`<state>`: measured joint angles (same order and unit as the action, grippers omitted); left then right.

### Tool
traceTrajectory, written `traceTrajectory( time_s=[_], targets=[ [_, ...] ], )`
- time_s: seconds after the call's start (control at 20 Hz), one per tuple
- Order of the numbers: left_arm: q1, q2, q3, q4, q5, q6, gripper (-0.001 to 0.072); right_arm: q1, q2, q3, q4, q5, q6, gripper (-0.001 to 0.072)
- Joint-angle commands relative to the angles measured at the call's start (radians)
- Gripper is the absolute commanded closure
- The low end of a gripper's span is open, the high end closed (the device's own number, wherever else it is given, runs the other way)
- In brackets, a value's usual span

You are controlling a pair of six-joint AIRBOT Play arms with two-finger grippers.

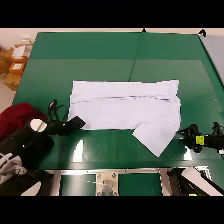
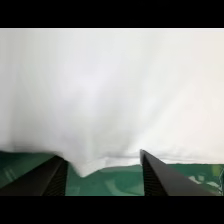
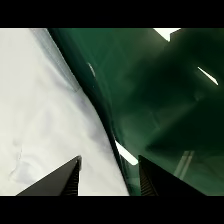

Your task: Fold the shirts.

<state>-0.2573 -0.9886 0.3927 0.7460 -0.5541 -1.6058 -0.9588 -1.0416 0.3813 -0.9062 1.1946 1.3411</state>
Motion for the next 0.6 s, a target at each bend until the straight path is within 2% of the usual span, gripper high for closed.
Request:
traceTrajectory(
  time_s=[0.0, 0.05, 0.1, 0.15, 0.2, 0.3, 0.35, 0.4, 0.45, 0.5, 0.55],
  targets=[
    [-0.097, -0.020, -0.021, -0.054, 0.195, -0.072, 0.0239, 0.019, 0.005, -0.095, 0.063, -0.076, -0.025, 0.0286],
    [-0.111, -0.040, -0.021, -0.079, 0.200, -0.070, 0.0239, 0.039, 0.005, -0.108, 0.069, -0.085, -0.026, 0.0283],
    [-0.122, -0.055, -0.021, -0.087, 0.201, -0.069, 0.0241, 0.066, 0.005, -0.118, 0.073, -0.088, -0.026, 0.0247],
    [-0.121, -0.061, -0.021, -0.087, 0.194, -0.069, 0.0376, 0.096, 0.005, -0.127, 0.082, -0.089, -0.026, 0.0243],
    [-0.121, -0.060, -0.019, -0.084, 0.196, -0.058, 0.0648, 0.126, 0.003, -0.130, 0.095, -0.089, -0.026, 0.0244],
    [-0.121, -0.060, -0.011, -0.077, 0.195, -0.034, 0.0677, 0.174, 0.003, -0.130, 0.100, -0.091, -0.026, 0.0251],
    [-0.121, -0.060, -0.004, -0.048, 0.182, -0.034, 0.0678, 0.182, 0.003, -0.129, 0.104, -0.082, -0.038, 0.0343],
    [-0.114, -0.060, 0.006, -0.011, 0.156, -0.035, 0.0678, 0.183, 0.004, -0.129, 0.106, -0.070, -0.045, 0.0513],
    [-0.092, -0.057, 0.018, 0.017, 0.112, -0.035, 0.0678, 0.183, 0.004, -0.128, 0.106, -0.059, -0.044, 0.0631],
    [-0.060, -0.049, 0.029, 0.041, 0.068, -0.035, 0.0678, 0.183, 0.004, -0.120, 0.102, -0.049, -0.044, 0.0685],
    [-0.015, -0.032, 0.040, 0.068, 0.012, -0.036, 0.0678, 0.183, 0.006, -0.104, 0.093, -0.037, -0.039, 0.0696]
  ],
)
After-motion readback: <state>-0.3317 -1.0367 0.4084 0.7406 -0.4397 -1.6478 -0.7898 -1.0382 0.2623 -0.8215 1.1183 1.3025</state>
